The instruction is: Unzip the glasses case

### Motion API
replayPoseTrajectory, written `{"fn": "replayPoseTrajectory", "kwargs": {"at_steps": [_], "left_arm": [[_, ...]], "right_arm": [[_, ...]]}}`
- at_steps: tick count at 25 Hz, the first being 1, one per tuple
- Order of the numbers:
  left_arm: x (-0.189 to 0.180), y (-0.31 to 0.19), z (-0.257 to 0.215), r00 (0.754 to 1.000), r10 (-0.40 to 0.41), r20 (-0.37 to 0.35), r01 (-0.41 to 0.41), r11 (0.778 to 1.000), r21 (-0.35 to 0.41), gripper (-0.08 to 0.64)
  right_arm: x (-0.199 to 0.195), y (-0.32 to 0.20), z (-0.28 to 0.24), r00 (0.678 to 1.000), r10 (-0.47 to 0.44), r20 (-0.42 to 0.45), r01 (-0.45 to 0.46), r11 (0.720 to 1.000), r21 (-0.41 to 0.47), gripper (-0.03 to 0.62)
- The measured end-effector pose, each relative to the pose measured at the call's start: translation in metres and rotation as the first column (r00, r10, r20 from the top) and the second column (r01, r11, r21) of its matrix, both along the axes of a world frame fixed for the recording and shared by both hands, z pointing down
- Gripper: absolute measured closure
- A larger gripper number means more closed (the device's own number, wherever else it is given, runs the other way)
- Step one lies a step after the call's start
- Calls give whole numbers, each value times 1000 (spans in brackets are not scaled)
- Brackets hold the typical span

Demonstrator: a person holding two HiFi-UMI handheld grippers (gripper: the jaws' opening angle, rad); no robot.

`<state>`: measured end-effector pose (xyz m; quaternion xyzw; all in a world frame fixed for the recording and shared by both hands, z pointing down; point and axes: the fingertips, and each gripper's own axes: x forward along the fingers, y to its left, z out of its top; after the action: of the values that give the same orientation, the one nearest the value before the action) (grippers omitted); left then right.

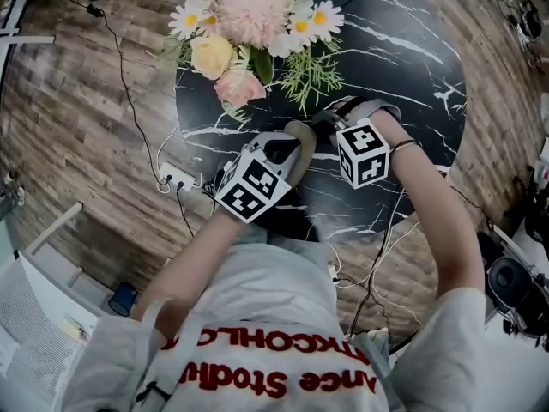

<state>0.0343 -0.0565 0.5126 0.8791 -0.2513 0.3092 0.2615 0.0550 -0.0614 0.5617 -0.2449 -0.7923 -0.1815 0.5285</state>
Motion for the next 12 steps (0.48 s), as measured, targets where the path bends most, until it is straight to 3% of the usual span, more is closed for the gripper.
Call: {"fn": "replayPoseTrajectory", "kwargs": {"at_steps": [9, 12], "left_arm": [[0, 0, 1, 1000, -7, 0, 7, 1000, 0, 560], [1, 0, 1, 1000, 4, 4, -4, 1000, 3, 560]], "right_arm": [[2, -4, 0, 985, 163, 61, -165, 986, 17, 558], [3, -5, 0, 974, 214, 77, -214, 977, -13, 557]]}}
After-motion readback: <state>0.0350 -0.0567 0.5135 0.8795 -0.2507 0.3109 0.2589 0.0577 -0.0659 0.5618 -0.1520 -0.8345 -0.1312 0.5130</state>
